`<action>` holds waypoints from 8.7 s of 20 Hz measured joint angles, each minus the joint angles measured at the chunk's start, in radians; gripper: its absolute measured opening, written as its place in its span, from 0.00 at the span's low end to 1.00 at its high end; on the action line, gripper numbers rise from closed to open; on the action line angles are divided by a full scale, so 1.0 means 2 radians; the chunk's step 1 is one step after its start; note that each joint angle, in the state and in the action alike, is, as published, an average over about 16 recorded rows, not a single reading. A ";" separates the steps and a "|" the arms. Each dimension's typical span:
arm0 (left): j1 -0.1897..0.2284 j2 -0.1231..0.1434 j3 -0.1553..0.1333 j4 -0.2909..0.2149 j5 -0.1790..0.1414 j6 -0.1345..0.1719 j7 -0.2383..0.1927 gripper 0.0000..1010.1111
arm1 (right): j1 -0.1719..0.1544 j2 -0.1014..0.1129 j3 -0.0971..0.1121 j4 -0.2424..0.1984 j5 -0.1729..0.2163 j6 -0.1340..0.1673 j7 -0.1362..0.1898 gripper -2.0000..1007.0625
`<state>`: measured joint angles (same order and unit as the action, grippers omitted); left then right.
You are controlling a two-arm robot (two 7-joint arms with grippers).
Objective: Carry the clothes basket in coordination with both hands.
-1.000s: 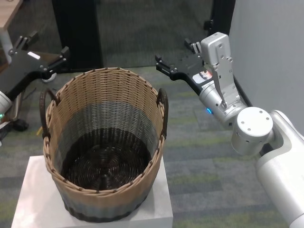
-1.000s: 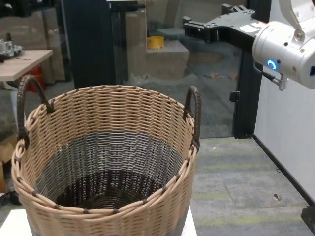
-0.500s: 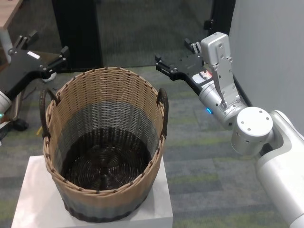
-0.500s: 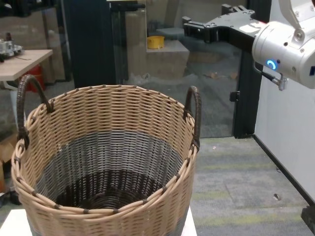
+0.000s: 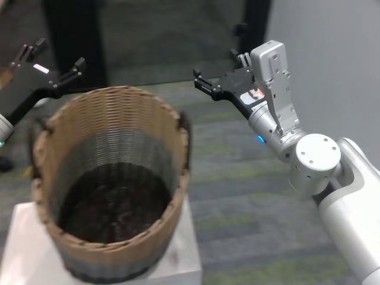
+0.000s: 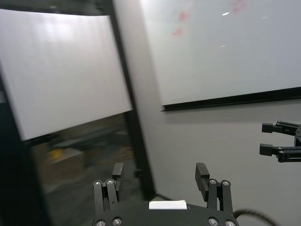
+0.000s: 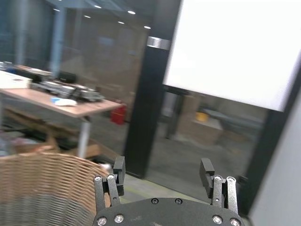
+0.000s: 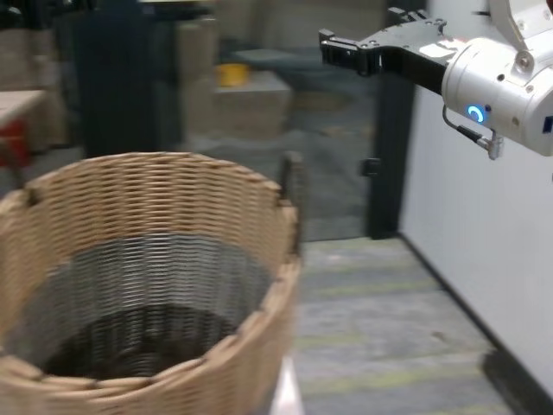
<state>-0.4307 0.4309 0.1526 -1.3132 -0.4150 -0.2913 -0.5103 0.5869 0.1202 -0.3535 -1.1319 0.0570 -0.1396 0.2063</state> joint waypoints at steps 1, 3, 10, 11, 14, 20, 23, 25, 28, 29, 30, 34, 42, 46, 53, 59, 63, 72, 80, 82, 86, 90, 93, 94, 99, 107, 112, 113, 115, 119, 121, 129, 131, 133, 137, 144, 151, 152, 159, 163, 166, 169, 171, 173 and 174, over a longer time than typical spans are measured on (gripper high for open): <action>0.000 0.000 0.000 0.000 0.000 0.000 0.000 0.99 | 0.000 0.000 0.000 0.000 0.000 0.000 0.000 0.99; 0.000 0.000 0.000 0.000 0.000 0.000 0.000 0.99 | 0.000 0.000 0.000 0.000 0.000 0.000 0.000 0.99; 0.000 0.000 0.000 0.000 0.000 0.000 0.000 0.99 | 0.000 0.000 0.000 0.000 0.000 0.000 0.000 0.99; 0.000 0.000 0.000 0.000 0.000 0.000 0.000 0.99 | 0.000 0.000 0.000 0.000 0.001 0.000 0.000 0.99; 0.000 0.000 0.000 0.000 0.000 0.000 0.000 0.99 | 0.000 0.000 0.000 0.000 0.001 0.001 0.000 0.99; -0.001 0.000 0.000 0.001 0.000 0.000 0.000 0.99 | 0.000 0.000 -0.001 0.000 0.001 0.001 0.000 0.99; -0.001 0.000 0.000 0.001 0.000 0.000 0.000 0.99 | 0.000 0.000 -0.001 0.000 0.001 0.001 0.000 0.99; -0.001 0.000 0.000 0.001 0.000 0.000 0.000 0.99 | 0.000 0.000 -0.001 0.000 0.001 0.001 0.000 0.99; -0.001 0.000 0.000 0.001 0.000 0.000 0.000 0.99 | 0.000 0.000 -0.001 0.000 0.001 0.001 0.000 0.99; -0.001 0.000 0.000 0.001 0.000 0.000 0.000 0.99 | 0.000 0.000 -0.001 0.000 0.001 0.001 0.000 0.99; -0.001 0.000 0.000 0.001 0.000 0.000 0.000 0.99 | 0.000 0.000 -0.001 0.000 0.001 0.001 0.000 0.99; -0.001 0.000 0.000 0.001 0.000 0.000 0.000 0.99 | 0.000 0.000 -0.001 0.000 0.001 0.001 0.000 0.99; -0.001 0.000 0.000 0.001 0.000 0.000 0.000 0.99 | 0.000 0.000 -0.001 0.000 0.001 0.001 0.000 0.99; -0.001 0.000 0.000 0.001 0.000 0.000 0.000 0.99 | 0.000 0.000 -0.001 0.000 0.001 0.001 0.000 0.99; -0.001 0.000 0.000 0.001 0.000 0.000 0.000 0.99 | 0.000 0.000 0.000 0.000 0.001 0.001 0.000 0.99; -0.001 0.000 0.000 0.001 0.000 0.000 0.000 0.99 | 0.000 0.000 0.000 0.000 0.001 0.001 0.000 0.99; -0.001 0.000 0.000 0.001 0.000 0.000 0.000 0.99 | 0.000 0.000 0.000 0.000 0.001 0.001 0.000 0.99; -0.001 0.000 0.000 0.001 0.000 0.000 0.000 0.99 | 0.000 0.000 0.000 0.000 0.001 0.001 0.000 0.99; -0.001 0.000 0.000 0.001 0.000 0.000 0.000 0.99 | 0.000 0.000 0.000 0.000 0.001 0.001 0.000 0.99; -0.001 0.000 0.000 0.001 0.000 0.000 0.000 0.99 | 0.000 0.000 0.000 0.000 0.001 0.001 0.000 0.99; -0.001 0.000 0.000 0.001 0.000 0.000 0.000 0.99 | 0.000 0.000 0.000 0.000 0.001 0.001 0.000 0.99; -0.001 0.000 0.000 0.001 0.000 0.000 0.000 0.99 | 0.000 0.000 0.000 0.000 0.001 0.001 0.000 0.99; -0.001 0.000 0.000 0.001 0.000 0.000 0.000 0.99 | 0.000 0.000 0.000 0.000 0.001 0.001 0.000 0.99; -0.001 0.000 0.000 0.001 0.000 0.000 0.000 0.99 | 0.000 0.000 0.000 0.000 0.001 0.001 0.000 0.99; -0.001 0.000 0.000 0.001 0.000 0.000 0.000 0.99 | 0.000 0.000 0.000 0.000 0.001 0.001 0.000 0.99; -0.001 0.000 0.000 0.001 0.000 0.000 0.000 0.99 | 0.000 0.000 0.000 0.000 0.001 0.001 0.000 0.99; -0.001 0.000 0.000 0.001 0.000 0.000 0.000 0.99 | 0.000 0.000 0.000 0.000 0.001 0.001 0.000 0.99; -0.001 0.000 0.000 0.001 0.000 0.000 0.000 0.99 | 0.000 0.000 0.000 0.000 0.001 0.001 0.000 0.99; -0.001 0.000 0.000 0.001 0.000 0.000 0.000 0.99 | 0.000 0.000 0.000 0.000 0.001 0.001 0.000 0.99; -0.001 0.000 0.000 0.001 0.000 0.000 0.000 0.99 | 0.000 0.000 0.000 0.000 0.001 0.001 0.000 0.99; -0.001 0.000 0.000 0.001 0.000 0.000 0.000 0.99 | 0.000 0.000 0.000 0.000 0.001 0.001 0.000 0.99; 0.000 0.000 0.000 0.001 -0.001 0.000 -0.002 0.99 | 0.000 0.000 0.000 0.000 0.001 0.001 0.000 0.99; 0.000 0.000 0.000 0.000 -0.003 0.000 -0.006 0.99 | -0.001 0.001 0.000 -0.001 0.001 0.001 0.002 0.99; 0.000 0.000 0.000 0.000 -0.006 0.000 -0.011 0.99 | -0.002 0.001 0.000 -0.003 0.001 0.003 0.004 0.99; 0.001 0.002 0.003 -0.001 -0.017 0.000 -0.028 0.99 | -0.010 0.005 0.002 -0.014 0.004 0.011 0.011 0.99; 0.003 0.008 0.012 -0.006 -0.042 0.002 -0.065 0.99 | -0.041 0.019 0.010 -0.054 0.011 0.038 0.027 0.99; 0.007 0.018 0.024 -0.013 -0.061 0.009 -0.080 0.99 | -0.072 0.032 0.016 -0.095 0.018 0.062 0.037 0.99; 0.009 0.020 0.025 -0.015 -0.064 0.015 -0.079 0.99 | -0.075 0.033 0.017 -0.099 0.019 0.064 0.038 0.99; 0.022 0.035 0.027 -0.036 -0.097 0.083 -0.072 0.99 | -0.083 0.037 0.019 -0.111 0.019 0.066 0.039 0.99; 0.030 0.046 0.029 -0.051 -0.122 0.132 -0.076 0.99 | -0.083 0.038 0.020 -0.113 0.017 0.064 0.039 0.99; 0.036 0.056 0.032 -0.062 -0.144 0.171 -0.084 0.99 | -0.083 0.040 0.021 -0.115 0.016 0.063 0.039 0.99; 0.039 0.064 0.037 -0.069 -0.162 0.198 -0.097 0.99 | -0.083 0.041 0.022 -0.116 0.017 0.062 0.041 0.99; 0.039 0.069 0.042 -0.072 -0.170 0.208 -0.105 0.99 | -0.084 0.042 0.022 -0.118 0.019 0.062 0.045 0.99; 0.039 0.072 0.047 -0.072 -0.176 0.214 -0.111 0.99 | -0.085 0.043 0.023 -0.120 0.022 0.062 0.049 0.99; 0.039 0.074 0.050 -0.072 -0.177 0.215 -0.114 0.99 | -0.086 0.044 0.023 -0.122 0.024 0.062 0.051 0.99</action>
<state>-0.3534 0.5786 0.2516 -1.4575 -0.7700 0.1396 -0.7383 0.4146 0.2083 -0.3068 -1.3758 0.1053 -0.0149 0.3092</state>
